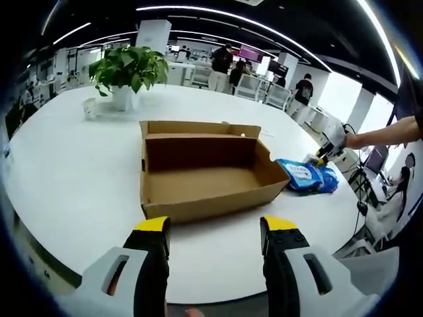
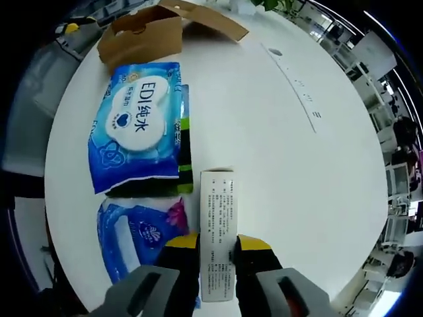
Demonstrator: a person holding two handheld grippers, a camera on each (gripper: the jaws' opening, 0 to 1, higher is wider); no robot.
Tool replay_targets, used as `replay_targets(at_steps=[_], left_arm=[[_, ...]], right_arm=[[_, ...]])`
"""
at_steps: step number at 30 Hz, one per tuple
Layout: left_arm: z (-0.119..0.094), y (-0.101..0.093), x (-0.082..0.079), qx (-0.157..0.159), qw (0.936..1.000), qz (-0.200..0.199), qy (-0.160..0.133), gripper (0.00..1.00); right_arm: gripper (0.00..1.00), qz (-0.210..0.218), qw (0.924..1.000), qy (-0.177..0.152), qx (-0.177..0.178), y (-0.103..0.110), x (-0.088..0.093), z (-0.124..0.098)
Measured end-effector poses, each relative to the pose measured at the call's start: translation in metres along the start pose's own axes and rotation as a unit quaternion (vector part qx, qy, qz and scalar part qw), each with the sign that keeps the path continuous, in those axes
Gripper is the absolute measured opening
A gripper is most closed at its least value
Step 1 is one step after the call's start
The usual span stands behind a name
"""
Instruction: Operate the shoe box by opening the lid, removing the specified soft item, and placing it in the target area until the item is outside and the box remains undamaged.
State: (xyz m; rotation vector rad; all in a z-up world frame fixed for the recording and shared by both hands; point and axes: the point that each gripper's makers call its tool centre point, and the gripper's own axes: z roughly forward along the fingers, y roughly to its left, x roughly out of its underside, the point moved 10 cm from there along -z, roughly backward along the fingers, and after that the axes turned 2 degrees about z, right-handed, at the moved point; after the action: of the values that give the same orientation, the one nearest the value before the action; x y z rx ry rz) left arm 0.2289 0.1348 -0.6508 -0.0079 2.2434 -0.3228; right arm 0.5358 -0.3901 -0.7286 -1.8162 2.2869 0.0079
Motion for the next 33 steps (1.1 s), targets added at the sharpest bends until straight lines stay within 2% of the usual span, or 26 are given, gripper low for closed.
replay_targets(at_steps=[10,14,16,20,23,27,33], left_arm=[[-0.002,-0.006,0.004,0.002,1.0,-0.001,-0.001,0.57],[-0.003,-0.006,0.006,0.002,1.0,0.0,0.001,0.57],[-0.003,-0.006,0.007,0.002,1.0,0.002,0.002,0.57],[-0.004,-0.006,0.006,0.003,1.0,0.003,-0.001,0.57],[-0.004,-0.007,0.006,0.004,1.0,0.004,-0.002,0.57],[-0.006,-0.007,0.005,0.006,1.0,0.004,-0.005,0.57],[-0.009,-0.005,0.007,0.009,0.9999,-0.001,-0.011,0.57]], right_arm=[[0.16,-0.031,0.9994,0.01,-0.007,0.004,0.004,-0.002],[0.16,-0.049,0.9986,0.019,-0.005,0.006,0.006,-0.003],[0.16,-0.076,0.9967,0.03,-0.001,0.003,0.009,-0.002],[0.16,-0.085,0.9957,0.038,0.003,0.008,0.009,-0.002],[0.18,-0.08,0.9958,0.043,0.012,0.009,0.009,-0.004],[0.25,-0.062,0.9972,0.036,0.019,0.007,0.011,-0.007],[0.29,-0.047,0.998,0.027,0.033,0.003,0.014,-0.022]])
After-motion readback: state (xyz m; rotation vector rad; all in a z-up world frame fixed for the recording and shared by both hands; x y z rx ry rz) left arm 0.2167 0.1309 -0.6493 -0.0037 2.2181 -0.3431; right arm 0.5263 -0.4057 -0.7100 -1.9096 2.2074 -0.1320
